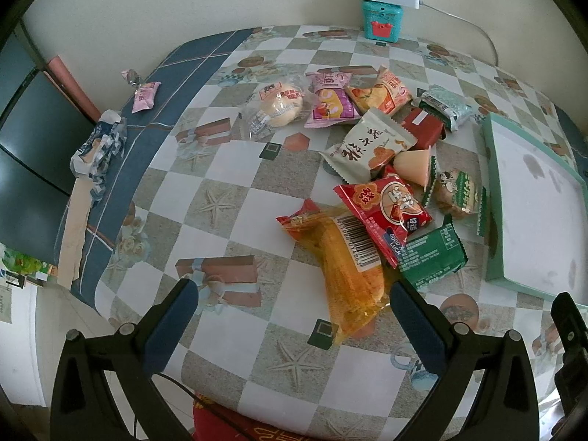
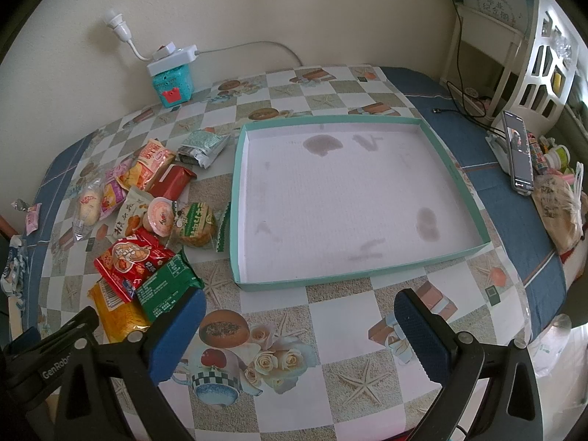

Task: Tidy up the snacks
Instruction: 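Move left gripper to yellow bread bag while right gripper approaches green wafer pack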

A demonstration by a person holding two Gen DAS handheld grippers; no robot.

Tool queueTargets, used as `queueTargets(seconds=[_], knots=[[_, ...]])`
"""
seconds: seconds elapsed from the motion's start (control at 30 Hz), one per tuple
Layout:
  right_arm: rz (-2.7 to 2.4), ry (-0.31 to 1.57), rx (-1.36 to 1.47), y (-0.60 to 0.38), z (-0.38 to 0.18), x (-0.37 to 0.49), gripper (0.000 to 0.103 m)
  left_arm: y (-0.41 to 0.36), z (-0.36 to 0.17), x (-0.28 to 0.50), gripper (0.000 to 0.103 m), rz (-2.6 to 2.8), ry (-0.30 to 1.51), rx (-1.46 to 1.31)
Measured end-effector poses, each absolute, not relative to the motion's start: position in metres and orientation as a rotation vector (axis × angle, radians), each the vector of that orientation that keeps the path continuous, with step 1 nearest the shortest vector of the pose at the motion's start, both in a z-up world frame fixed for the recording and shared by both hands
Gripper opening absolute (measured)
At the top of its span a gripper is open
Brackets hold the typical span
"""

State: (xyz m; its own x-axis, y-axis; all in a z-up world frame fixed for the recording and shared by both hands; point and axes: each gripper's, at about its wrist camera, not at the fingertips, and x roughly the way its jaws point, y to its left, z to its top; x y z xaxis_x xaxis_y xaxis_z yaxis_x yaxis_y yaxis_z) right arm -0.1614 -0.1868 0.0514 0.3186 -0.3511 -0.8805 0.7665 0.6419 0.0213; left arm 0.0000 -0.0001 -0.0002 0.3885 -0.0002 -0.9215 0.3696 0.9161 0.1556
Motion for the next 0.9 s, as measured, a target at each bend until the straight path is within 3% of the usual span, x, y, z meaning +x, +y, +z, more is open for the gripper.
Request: queueTargets(seconds=[0.5, 0.9], knots=[[-0.548, 1.085, 0.524, -0.162, 0.025, -0.110, 0.103, 0.058, -0.017, 0.040, 0.103, -0.090, 1.280, 0.035], [-0.758, 1.132, 0.554, -0.194, 0.007, -0.093, 0.103, 0.006, -0.042, 0.047, 0.103, -0.209, 1.364, 0.138]])
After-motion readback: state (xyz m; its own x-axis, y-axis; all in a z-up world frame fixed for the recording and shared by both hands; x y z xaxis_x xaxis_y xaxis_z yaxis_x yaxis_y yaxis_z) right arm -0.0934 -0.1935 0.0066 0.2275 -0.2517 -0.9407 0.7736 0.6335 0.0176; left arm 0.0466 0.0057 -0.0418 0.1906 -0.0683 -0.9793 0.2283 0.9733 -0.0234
